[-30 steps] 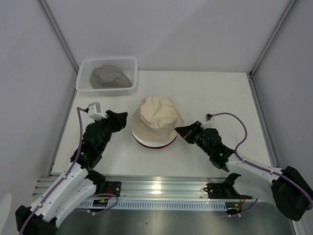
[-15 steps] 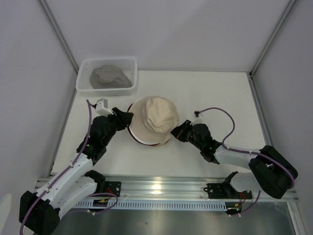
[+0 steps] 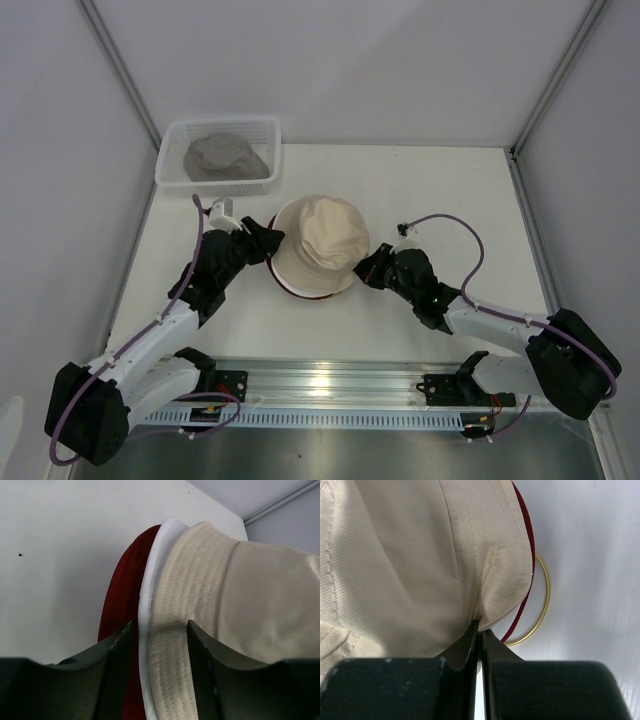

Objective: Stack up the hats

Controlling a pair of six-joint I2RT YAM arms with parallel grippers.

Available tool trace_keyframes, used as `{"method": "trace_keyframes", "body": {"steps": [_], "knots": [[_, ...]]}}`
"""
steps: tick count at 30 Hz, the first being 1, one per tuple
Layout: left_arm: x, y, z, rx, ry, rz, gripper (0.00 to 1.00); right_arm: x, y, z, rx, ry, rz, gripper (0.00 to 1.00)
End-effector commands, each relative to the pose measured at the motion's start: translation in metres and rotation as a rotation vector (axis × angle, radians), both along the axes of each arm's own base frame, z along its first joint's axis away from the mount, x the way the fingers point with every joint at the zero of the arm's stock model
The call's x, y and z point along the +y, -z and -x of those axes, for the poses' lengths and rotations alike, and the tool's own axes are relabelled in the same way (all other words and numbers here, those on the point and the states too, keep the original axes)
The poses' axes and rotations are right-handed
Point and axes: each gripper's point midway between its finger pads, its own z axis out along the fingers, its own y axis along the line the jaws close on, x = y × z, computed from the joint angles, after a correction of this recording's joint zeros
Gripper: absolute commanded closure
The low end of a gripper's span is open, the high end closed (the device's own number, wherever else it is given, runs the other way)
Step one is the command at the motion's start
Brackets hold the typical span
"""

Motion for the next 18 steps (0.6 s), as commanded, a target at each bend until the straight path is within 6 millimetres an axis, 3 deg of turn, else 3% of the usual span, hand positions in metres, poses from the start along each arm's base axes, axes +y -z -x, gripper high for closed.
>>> {"method": "trace_keyframes", "body": {"steps": [1, 7, 10, 13, 18], "knots": [[-0.013, -0.010, -0.003, -0.025, 0.057, 0.034, 0.47, -0.004, -0.004, -0.004, -0.024, 0.001, 0.068, 0.95], [-0.006, 0.010, -0.006, 0.042, 0.027, 0.030, 0.49, -0.003, 0.001, -0.008, -0.008, -0.018, 0.085, 0.90], [-0.001, 0.021, -0.005, 0.067, 0.006, 0.045, 0.41, -0.003, -0.002, -0.010, -0.008, -0.020, 0.089, 0.87], [0.004, 0.025, -0.002, 0.058, 0.001, 0.069, 0.26, -0.006, -0.003, -0.011, -0.008, -0.017, 0.089, 0.86], [0.002, -0.004, -0.001, -0.084, 0.089, 0.119, 0.24, -0.009, -0.008, -0.013, -0.023, -0.018, 0.099, 0.86]]}}
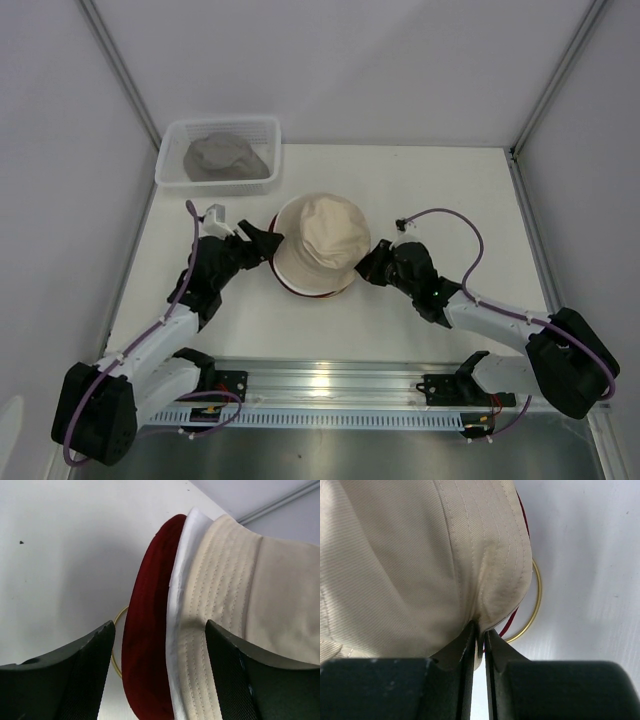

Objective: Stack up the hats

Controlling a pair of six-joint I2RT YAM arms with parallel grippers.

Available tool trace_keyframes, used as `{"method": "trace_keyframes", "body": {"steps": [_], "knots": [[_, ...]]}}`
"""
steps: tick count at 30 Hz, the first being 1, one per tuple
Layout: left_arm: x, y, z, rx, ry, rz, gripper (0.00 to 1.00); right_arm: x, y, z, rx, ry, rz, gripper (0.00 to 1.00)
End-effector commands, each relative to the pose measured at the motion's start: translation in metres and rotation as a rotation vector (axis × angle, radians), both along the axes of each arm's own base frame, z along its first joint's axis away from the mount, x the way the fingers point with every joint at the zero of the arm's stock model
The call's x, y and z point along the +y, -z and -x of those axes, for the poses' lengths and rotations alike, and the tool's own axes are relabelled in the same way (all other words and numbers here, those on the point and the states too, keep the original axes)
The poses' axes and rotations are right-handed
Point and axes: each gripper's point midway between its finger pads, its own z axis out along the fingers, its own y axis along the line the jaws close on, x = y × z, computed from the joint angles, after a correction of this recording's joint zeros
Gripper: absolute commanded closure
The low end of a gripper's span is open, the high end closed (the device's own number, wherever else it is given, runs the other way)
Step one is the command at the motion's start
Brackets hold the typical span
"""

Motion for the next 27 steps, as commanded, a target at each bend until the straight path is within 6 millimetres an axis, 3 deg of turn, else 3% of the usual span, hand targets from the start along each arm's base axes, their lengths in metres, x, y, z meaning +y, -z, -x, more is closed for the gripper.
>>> {"method": "trace_keyframes", "body": {"steps": [1, 9, 12, 15, 23, 27], "knots": [[-0.010, -0.033, 0.003, -0.142, 0.107, 0.051, 0.24, -0.003, -0.010, -0.005, -0.032, -0.006, 0.035, 0.85], [0.003, -0.069, 0.004, -0.285, 0.191, 0.037, 0.29, -0.011, -0.026, -0.011, -0.059, -0.002, 0.076, 0.85], [-0.001, -0.077, 0.005, -0.302, 0.229, 0.045, 0.28, -0.011, -0.035, -0.014, -0.073, -0.007, 0.076, 0.84], [-0.009, -0.075, 0.003, -0.289, 0.281, 0.068, 0.25, -0.008, -0.038, -0.014, -0.071, -0.023, 0.080, 0.84], [-0.012, -0.046, -0.014, -0.195, 0.321, 0.167, 0.27, -0.010, -0.043, -0.016, -0.073, -0.034, 0.082, 0.84], [-0.012, -0.045, -0.013, -0.206, 0.322, 0.171, 0.27, -0.012, -0.042, -0.016, -0.072, -0.028, 0.087, 0.85]]}}
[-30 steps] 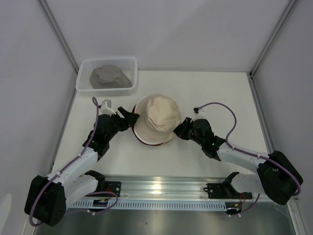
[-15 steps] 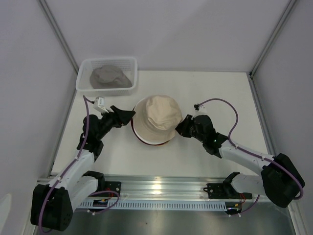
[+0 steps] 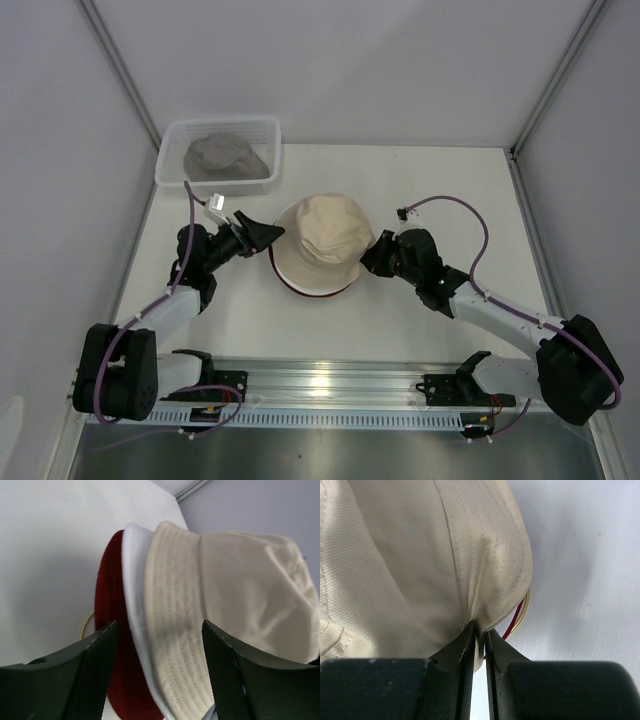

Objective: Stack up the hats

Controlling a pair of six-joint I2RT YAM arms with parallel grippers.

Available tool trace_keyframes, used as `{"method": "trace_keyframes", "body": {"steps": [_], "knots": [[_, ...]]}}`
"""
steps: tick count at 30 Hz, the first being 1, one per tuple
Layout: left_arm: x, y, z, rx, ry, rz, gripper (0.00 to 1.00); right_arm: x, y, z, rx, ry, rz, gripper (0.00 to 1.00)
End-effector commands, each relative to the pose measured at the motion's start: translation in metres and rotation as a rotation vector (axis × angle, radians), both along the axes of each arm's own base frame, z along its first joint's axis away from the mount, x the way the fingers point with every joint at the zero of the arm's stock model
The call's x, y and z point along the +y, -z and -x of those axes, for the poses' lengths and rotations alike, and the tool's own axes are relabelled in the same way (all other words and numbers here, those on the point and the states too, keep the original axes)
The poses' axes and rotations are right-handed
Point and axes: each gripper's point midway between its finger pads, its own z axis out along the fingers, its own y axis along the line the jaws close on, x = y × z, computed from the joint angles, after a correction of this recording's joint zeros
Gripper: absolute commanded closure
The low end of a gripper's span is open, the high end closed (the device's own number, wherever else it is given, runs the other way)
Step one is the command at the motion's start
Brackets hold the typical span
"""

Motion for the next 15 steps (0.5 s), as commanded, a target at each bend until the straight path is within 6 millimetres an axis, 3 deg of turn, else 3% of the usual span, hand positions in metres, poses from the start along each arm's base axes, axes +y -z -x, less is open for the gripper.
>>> {"method": "trace_keyframes", "body": {"steps": [1, 8, 15], "knots": [[-0.005, -0.034, 0.002, -0.138, 0.050, 0.042, 0.30, 0.001, -0.024, -0.007, -0.064, -0.007, -0.015, 0.85], [-0.013, -0.036, 0.001, -0.100, 0.110, 0.094, 0.48, 0.009, -0.021, -0.013, -0.055, -0.018, -0.043, 0.86], [-0.014, -0.014, -0.004, -0.035, 0.099, 0.102, 0.49, 0.009, -0.028, -0.017, -0.068, -0.020, -0.034, 0.86]]}}
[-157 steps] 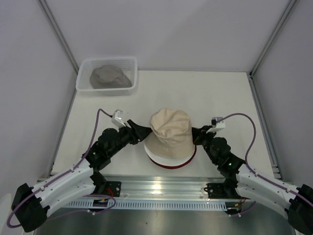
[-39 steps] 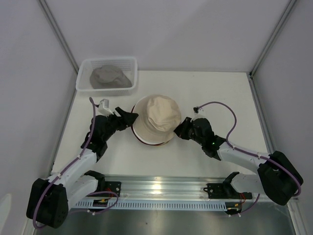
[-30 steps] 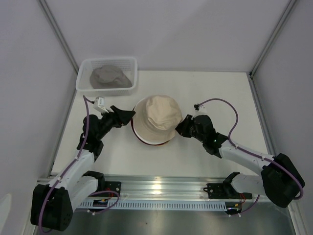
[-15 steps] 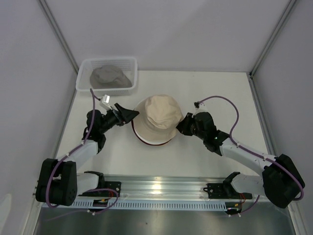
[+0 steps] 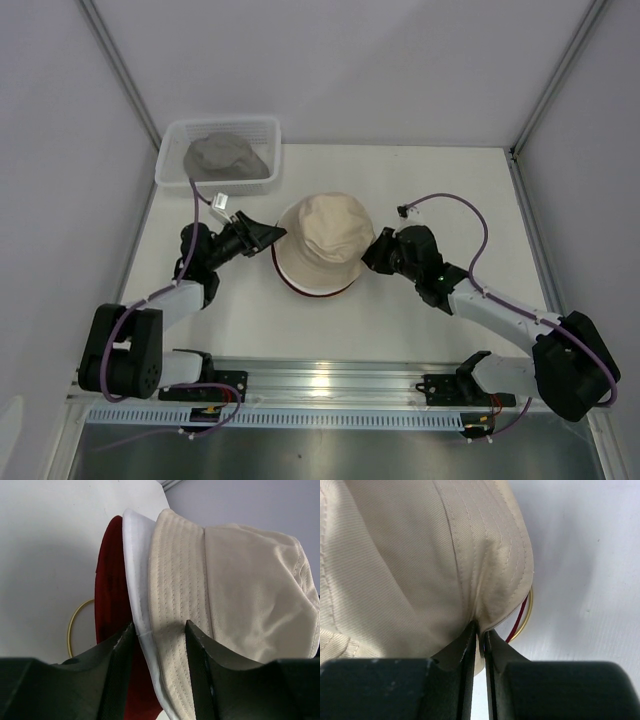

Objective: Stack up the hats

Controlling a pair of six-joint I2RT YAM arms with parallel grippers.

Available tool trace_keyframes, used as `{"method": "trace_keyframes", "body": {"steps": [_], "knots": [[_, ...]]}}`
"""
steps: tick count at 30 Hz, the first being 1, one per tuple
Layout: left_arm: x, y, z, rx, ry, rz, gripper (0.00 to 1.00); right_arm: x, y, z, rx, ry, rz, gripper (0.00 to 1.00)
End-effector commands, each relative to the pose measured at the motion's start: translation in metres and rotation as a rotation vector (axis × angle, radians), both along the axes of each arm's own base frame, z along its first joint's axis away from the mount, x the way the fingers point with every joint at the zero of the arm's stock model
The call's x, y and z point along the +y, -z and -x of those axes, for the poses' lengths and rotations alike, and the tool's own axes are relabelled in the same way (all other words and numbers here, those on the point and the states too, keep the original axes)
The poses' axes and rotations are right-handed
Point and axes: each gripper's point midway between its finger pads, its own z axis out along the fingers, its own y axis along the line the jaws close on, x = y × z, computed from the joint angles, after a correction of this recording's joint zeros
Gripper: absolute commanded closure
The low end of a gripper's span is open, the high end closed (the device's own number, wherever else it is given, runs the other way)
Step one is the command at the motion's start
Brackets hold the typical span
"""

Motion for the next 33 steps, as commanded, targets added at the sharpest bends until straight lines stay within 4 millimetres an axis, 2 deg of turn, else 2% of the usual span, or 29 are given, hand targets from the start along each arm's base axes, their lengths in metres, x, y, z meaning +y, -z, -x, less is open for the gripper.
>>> {"method": "trace_keyframes", "body": {"steps": [1, 3, 4, 5, 10, 14, 18, 23, 25, 29, 32, 33], "knots": [[-0.003, -0.019, -0.004, -0.084, 0.029, 0.030, 0.53, 0.008, -0.029, -0.011, -0.074, -0.014, -0.029, 0.86], [-0.004, -0.014, -0.004, -0.064, 0.036, 0.040, 0.65, 0.008, -0.031, -0.012, -0.078, -0.014, -0.030, 0.86], [-0.004, -0.013, -0.005, -0.055, 0.032, 0.043, 0.89, 0.008, -0.031, -0.013, -0.079, -0.013, -0.031, 0.86], [-0.003, -0.009, -0.006, -0.034, 0.022, 0.046, 0.99, 0.009, -0.030, -0.012, -0.077, -0.015, -0.027, 0.87], [0.008, 0.020, -0.015, 0.077, -0.082, 0.009, 0.99, 0.005, -0.016, -0.014, -0.045, -0.002, 0.005, 0.93], [0.018, 0.050, -0.015, 0.140, -0.145, -0.047, 1.00, 0.005, 0.008, -0.013, 0.006, -0.002, 0.034, 1.00], [0.025, 0.079, -0.008, 0.217, -0.180, -0.089, 0.99, 0.003, 0.037, -0.009, 0.066, -0.011, 0.076, 1.00], [0.029, 0.097, -0.003, 0.259, -0.198, -0.120, 0.99, 0.000, 0.057, -0.004, 0.113, -0.032, 0.133, 1.00], [0.029, 0.099, -0.002, 0.256, -0.193, -0.129, 0.99, -0.001, 0.058, -0.003, 0.117, -0.034, 0.141, 1.00], [0.029, 0.107, 0.006, 0.268, -0.186, -0.148, 0.99, -0.004, 0.047, -0.005, 0.091, -0.042, 0.162, 0.99], [0.026, 0.096, 0.009, 0.224, -0.159, -0.135, 0.99, -0.011, 0.022, -0.008, 0.060, -0.037, 0.181, 0.82], [0.026, 0.095, 0.010, 0.223, -0.158, -0.141, 0.99, -0.014, 0.011, -0.010, 0.045, -0.041, 0.194, 0.69]]}}
